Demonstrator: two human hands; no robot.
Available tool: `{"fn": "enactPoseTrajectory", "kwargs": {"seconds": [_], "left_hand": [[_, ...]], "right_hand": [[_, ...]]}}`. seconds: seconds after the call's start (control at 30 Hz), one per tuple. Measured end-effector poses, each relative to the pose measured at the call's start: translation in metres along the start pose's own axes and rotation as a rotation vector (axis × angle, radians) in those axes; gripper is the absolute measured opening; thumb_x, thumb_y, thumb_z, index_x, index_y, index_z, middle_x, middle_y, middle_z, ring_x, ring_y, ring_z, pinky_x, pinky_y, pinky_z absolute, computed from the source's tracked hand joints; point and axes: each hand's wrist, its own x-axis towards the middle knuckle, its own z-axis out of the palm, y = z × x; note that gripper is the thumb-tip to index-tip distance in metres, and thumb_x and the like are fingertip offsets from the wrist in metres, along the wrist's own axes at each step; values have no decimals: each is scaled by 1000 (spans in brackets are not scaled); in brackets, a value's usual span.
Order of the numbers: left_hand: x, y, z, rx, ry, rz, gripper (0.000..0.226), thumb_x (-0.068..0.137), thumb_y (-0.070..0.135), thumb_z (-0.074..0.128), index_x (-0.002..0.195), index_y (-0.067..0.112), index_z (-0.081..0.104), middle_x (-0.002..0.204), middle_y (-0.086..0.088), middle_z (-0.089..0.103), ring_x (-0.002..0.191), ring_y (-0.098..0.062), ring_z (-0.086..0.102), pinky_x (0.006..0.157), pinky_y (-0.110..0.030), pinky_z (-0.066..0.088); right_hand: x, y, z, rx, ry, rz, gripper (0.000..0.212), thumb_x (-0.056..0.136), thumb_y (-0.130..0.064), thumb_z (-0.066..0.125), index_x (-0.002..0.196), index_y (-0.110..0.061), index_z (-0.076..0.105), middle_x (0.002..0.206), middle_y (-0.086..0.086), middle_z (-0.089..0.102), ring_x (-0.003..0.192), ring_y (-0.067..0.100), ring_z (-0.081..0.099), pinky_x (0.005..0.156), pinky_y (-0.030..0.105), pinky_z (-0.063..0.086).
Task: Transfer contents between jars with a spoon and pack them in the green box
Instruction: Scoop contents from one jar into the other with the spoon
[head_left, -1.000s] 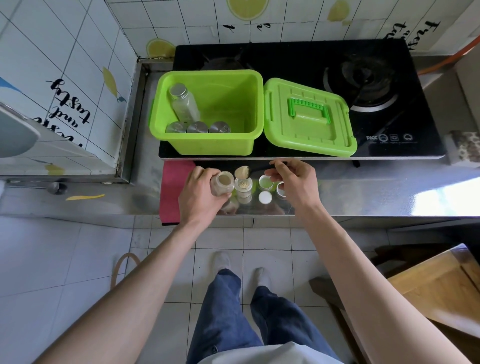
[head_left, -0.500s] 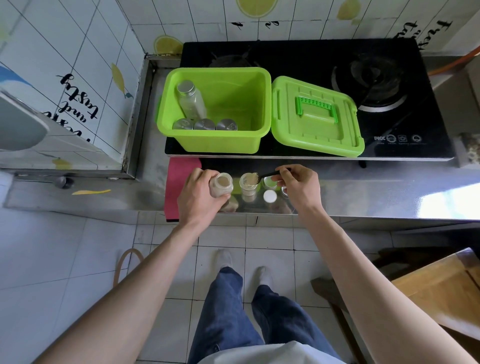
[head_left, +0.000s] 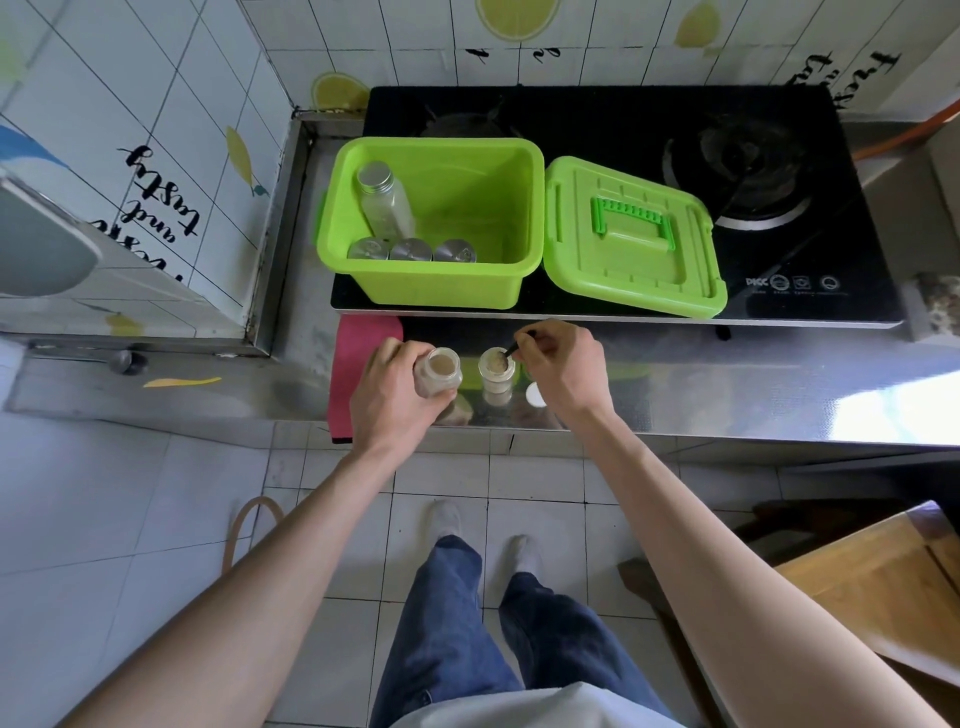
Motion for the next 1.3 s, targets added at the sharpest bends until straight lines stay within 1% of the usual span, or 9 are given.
{"fn": "enactPoseTrajectory", "kwargs": {"seconds": [0.13, 0.27, 0.43, 0.67, 0.87, 0.97, 1.07, 1.17, 1.3], "left_hand": [[-1, 1, -3, 2, -3, -2, 50, 70, 42, 92, 112, 33, 66, 102, 12, 54, 98, -12, 55, 69, -32, 46], [-3, 3, -6, 7, -3, -4, 50, 71, 42, 92, 112, 32, 66, 102, 12, 54, 98, -11, 54, 70, -31, 44], [-6, 4, -8, 12, -4, -6, 50, 71, 43, 92, 113, 31, 66, 102, 12, 54, 98, -10, 54, 68, -30, 42], [-9, 6, -14, 12, -10, 2, 50, 72, 45, 91, 112, 30, 65, 104, 12, 55, 98, -11, 55, 69, -32, 45], [-11, 13, -21, -26, -10, 27, 49, 76, 43, 90, 111, 30, 60, 107, 11, 60, 94, -13, 59, 68, -32, 47], [-12, 19, -26, -57, -31, -26, 49, 78, 46, 88, 112, 30, 58, 103, 12, 71, 88, -16, 66, 72, -38, 55], [-12, 23, -30, -64, -40, -51, 50, 77, 47, 88, 112, 31, 57, 101, 12, 74, 87, -19, 69, 73, -40, 56], [-12, 26, -33, -65, -37, -52, 49, 78, 46, 88, 113, 31, 56, 97, 14, 71, 83, -16, 66, 67, -34, 51], [-11, 31, -37, -58, -21, -47, 46, 80, 45, 86, 113, 32, 56, 95, 16, 68, 80, -13, 63, 63, -30, 41]], "right_hand": [[0, -1, 4, -62, -65, -38, 15, 91, -27, 65, 94, -22, 78, 83, -7, 78, 84, 16, 72, 78, 38, 59], [-5, 0, 4, -107, -107, -57, 13, 90, -27, 66, 93, -25, 79, 87, -10, 77, 85, 12, 71, 77, 36, 58], [-11, -2, -1, -113, -97, -91, 14, 90, -26, 65, 94, -24, 79, 88, -10, 77, 85, 11, 71, 78, 35, 58], [-15, -12, -6, -169, -41, -186, 15, 92, -25, 66, 98, -25, 79, 88, -11, 78, 82, 9, 71, 74, 33, 59], [-15, -20, -12, -222, -43, -197, 14, 92, -28, 64, 97, -27, 78, 87, -11, 78, 80, 14, 71, 71, 38, 60], [-17, -23, -15, -202, -7, -188, 14, 92, -28, 64, 94, -28, 78, 79, -14, 74, 76, 14, 70, 68, 39, 60], [-21, -27, -18, -174, 22, -180, 14, 93, -27, 63, 93, -27, 77, 72, -15, 71, 72, 15, 70, 67, 40, 59], [-25, -33, -27, -105, 80, -165, 13, 94, -30, 63, 92, -26, 76, 76, -10, 76, 73, 13, 71, 68, 40, 59], [-35, -57, -47, 138, 148, -185, 16, 98, -25, 63, 96, -15, 76, 78, -9, 77, 71, 3, 73, 71, 33, 61]]}}
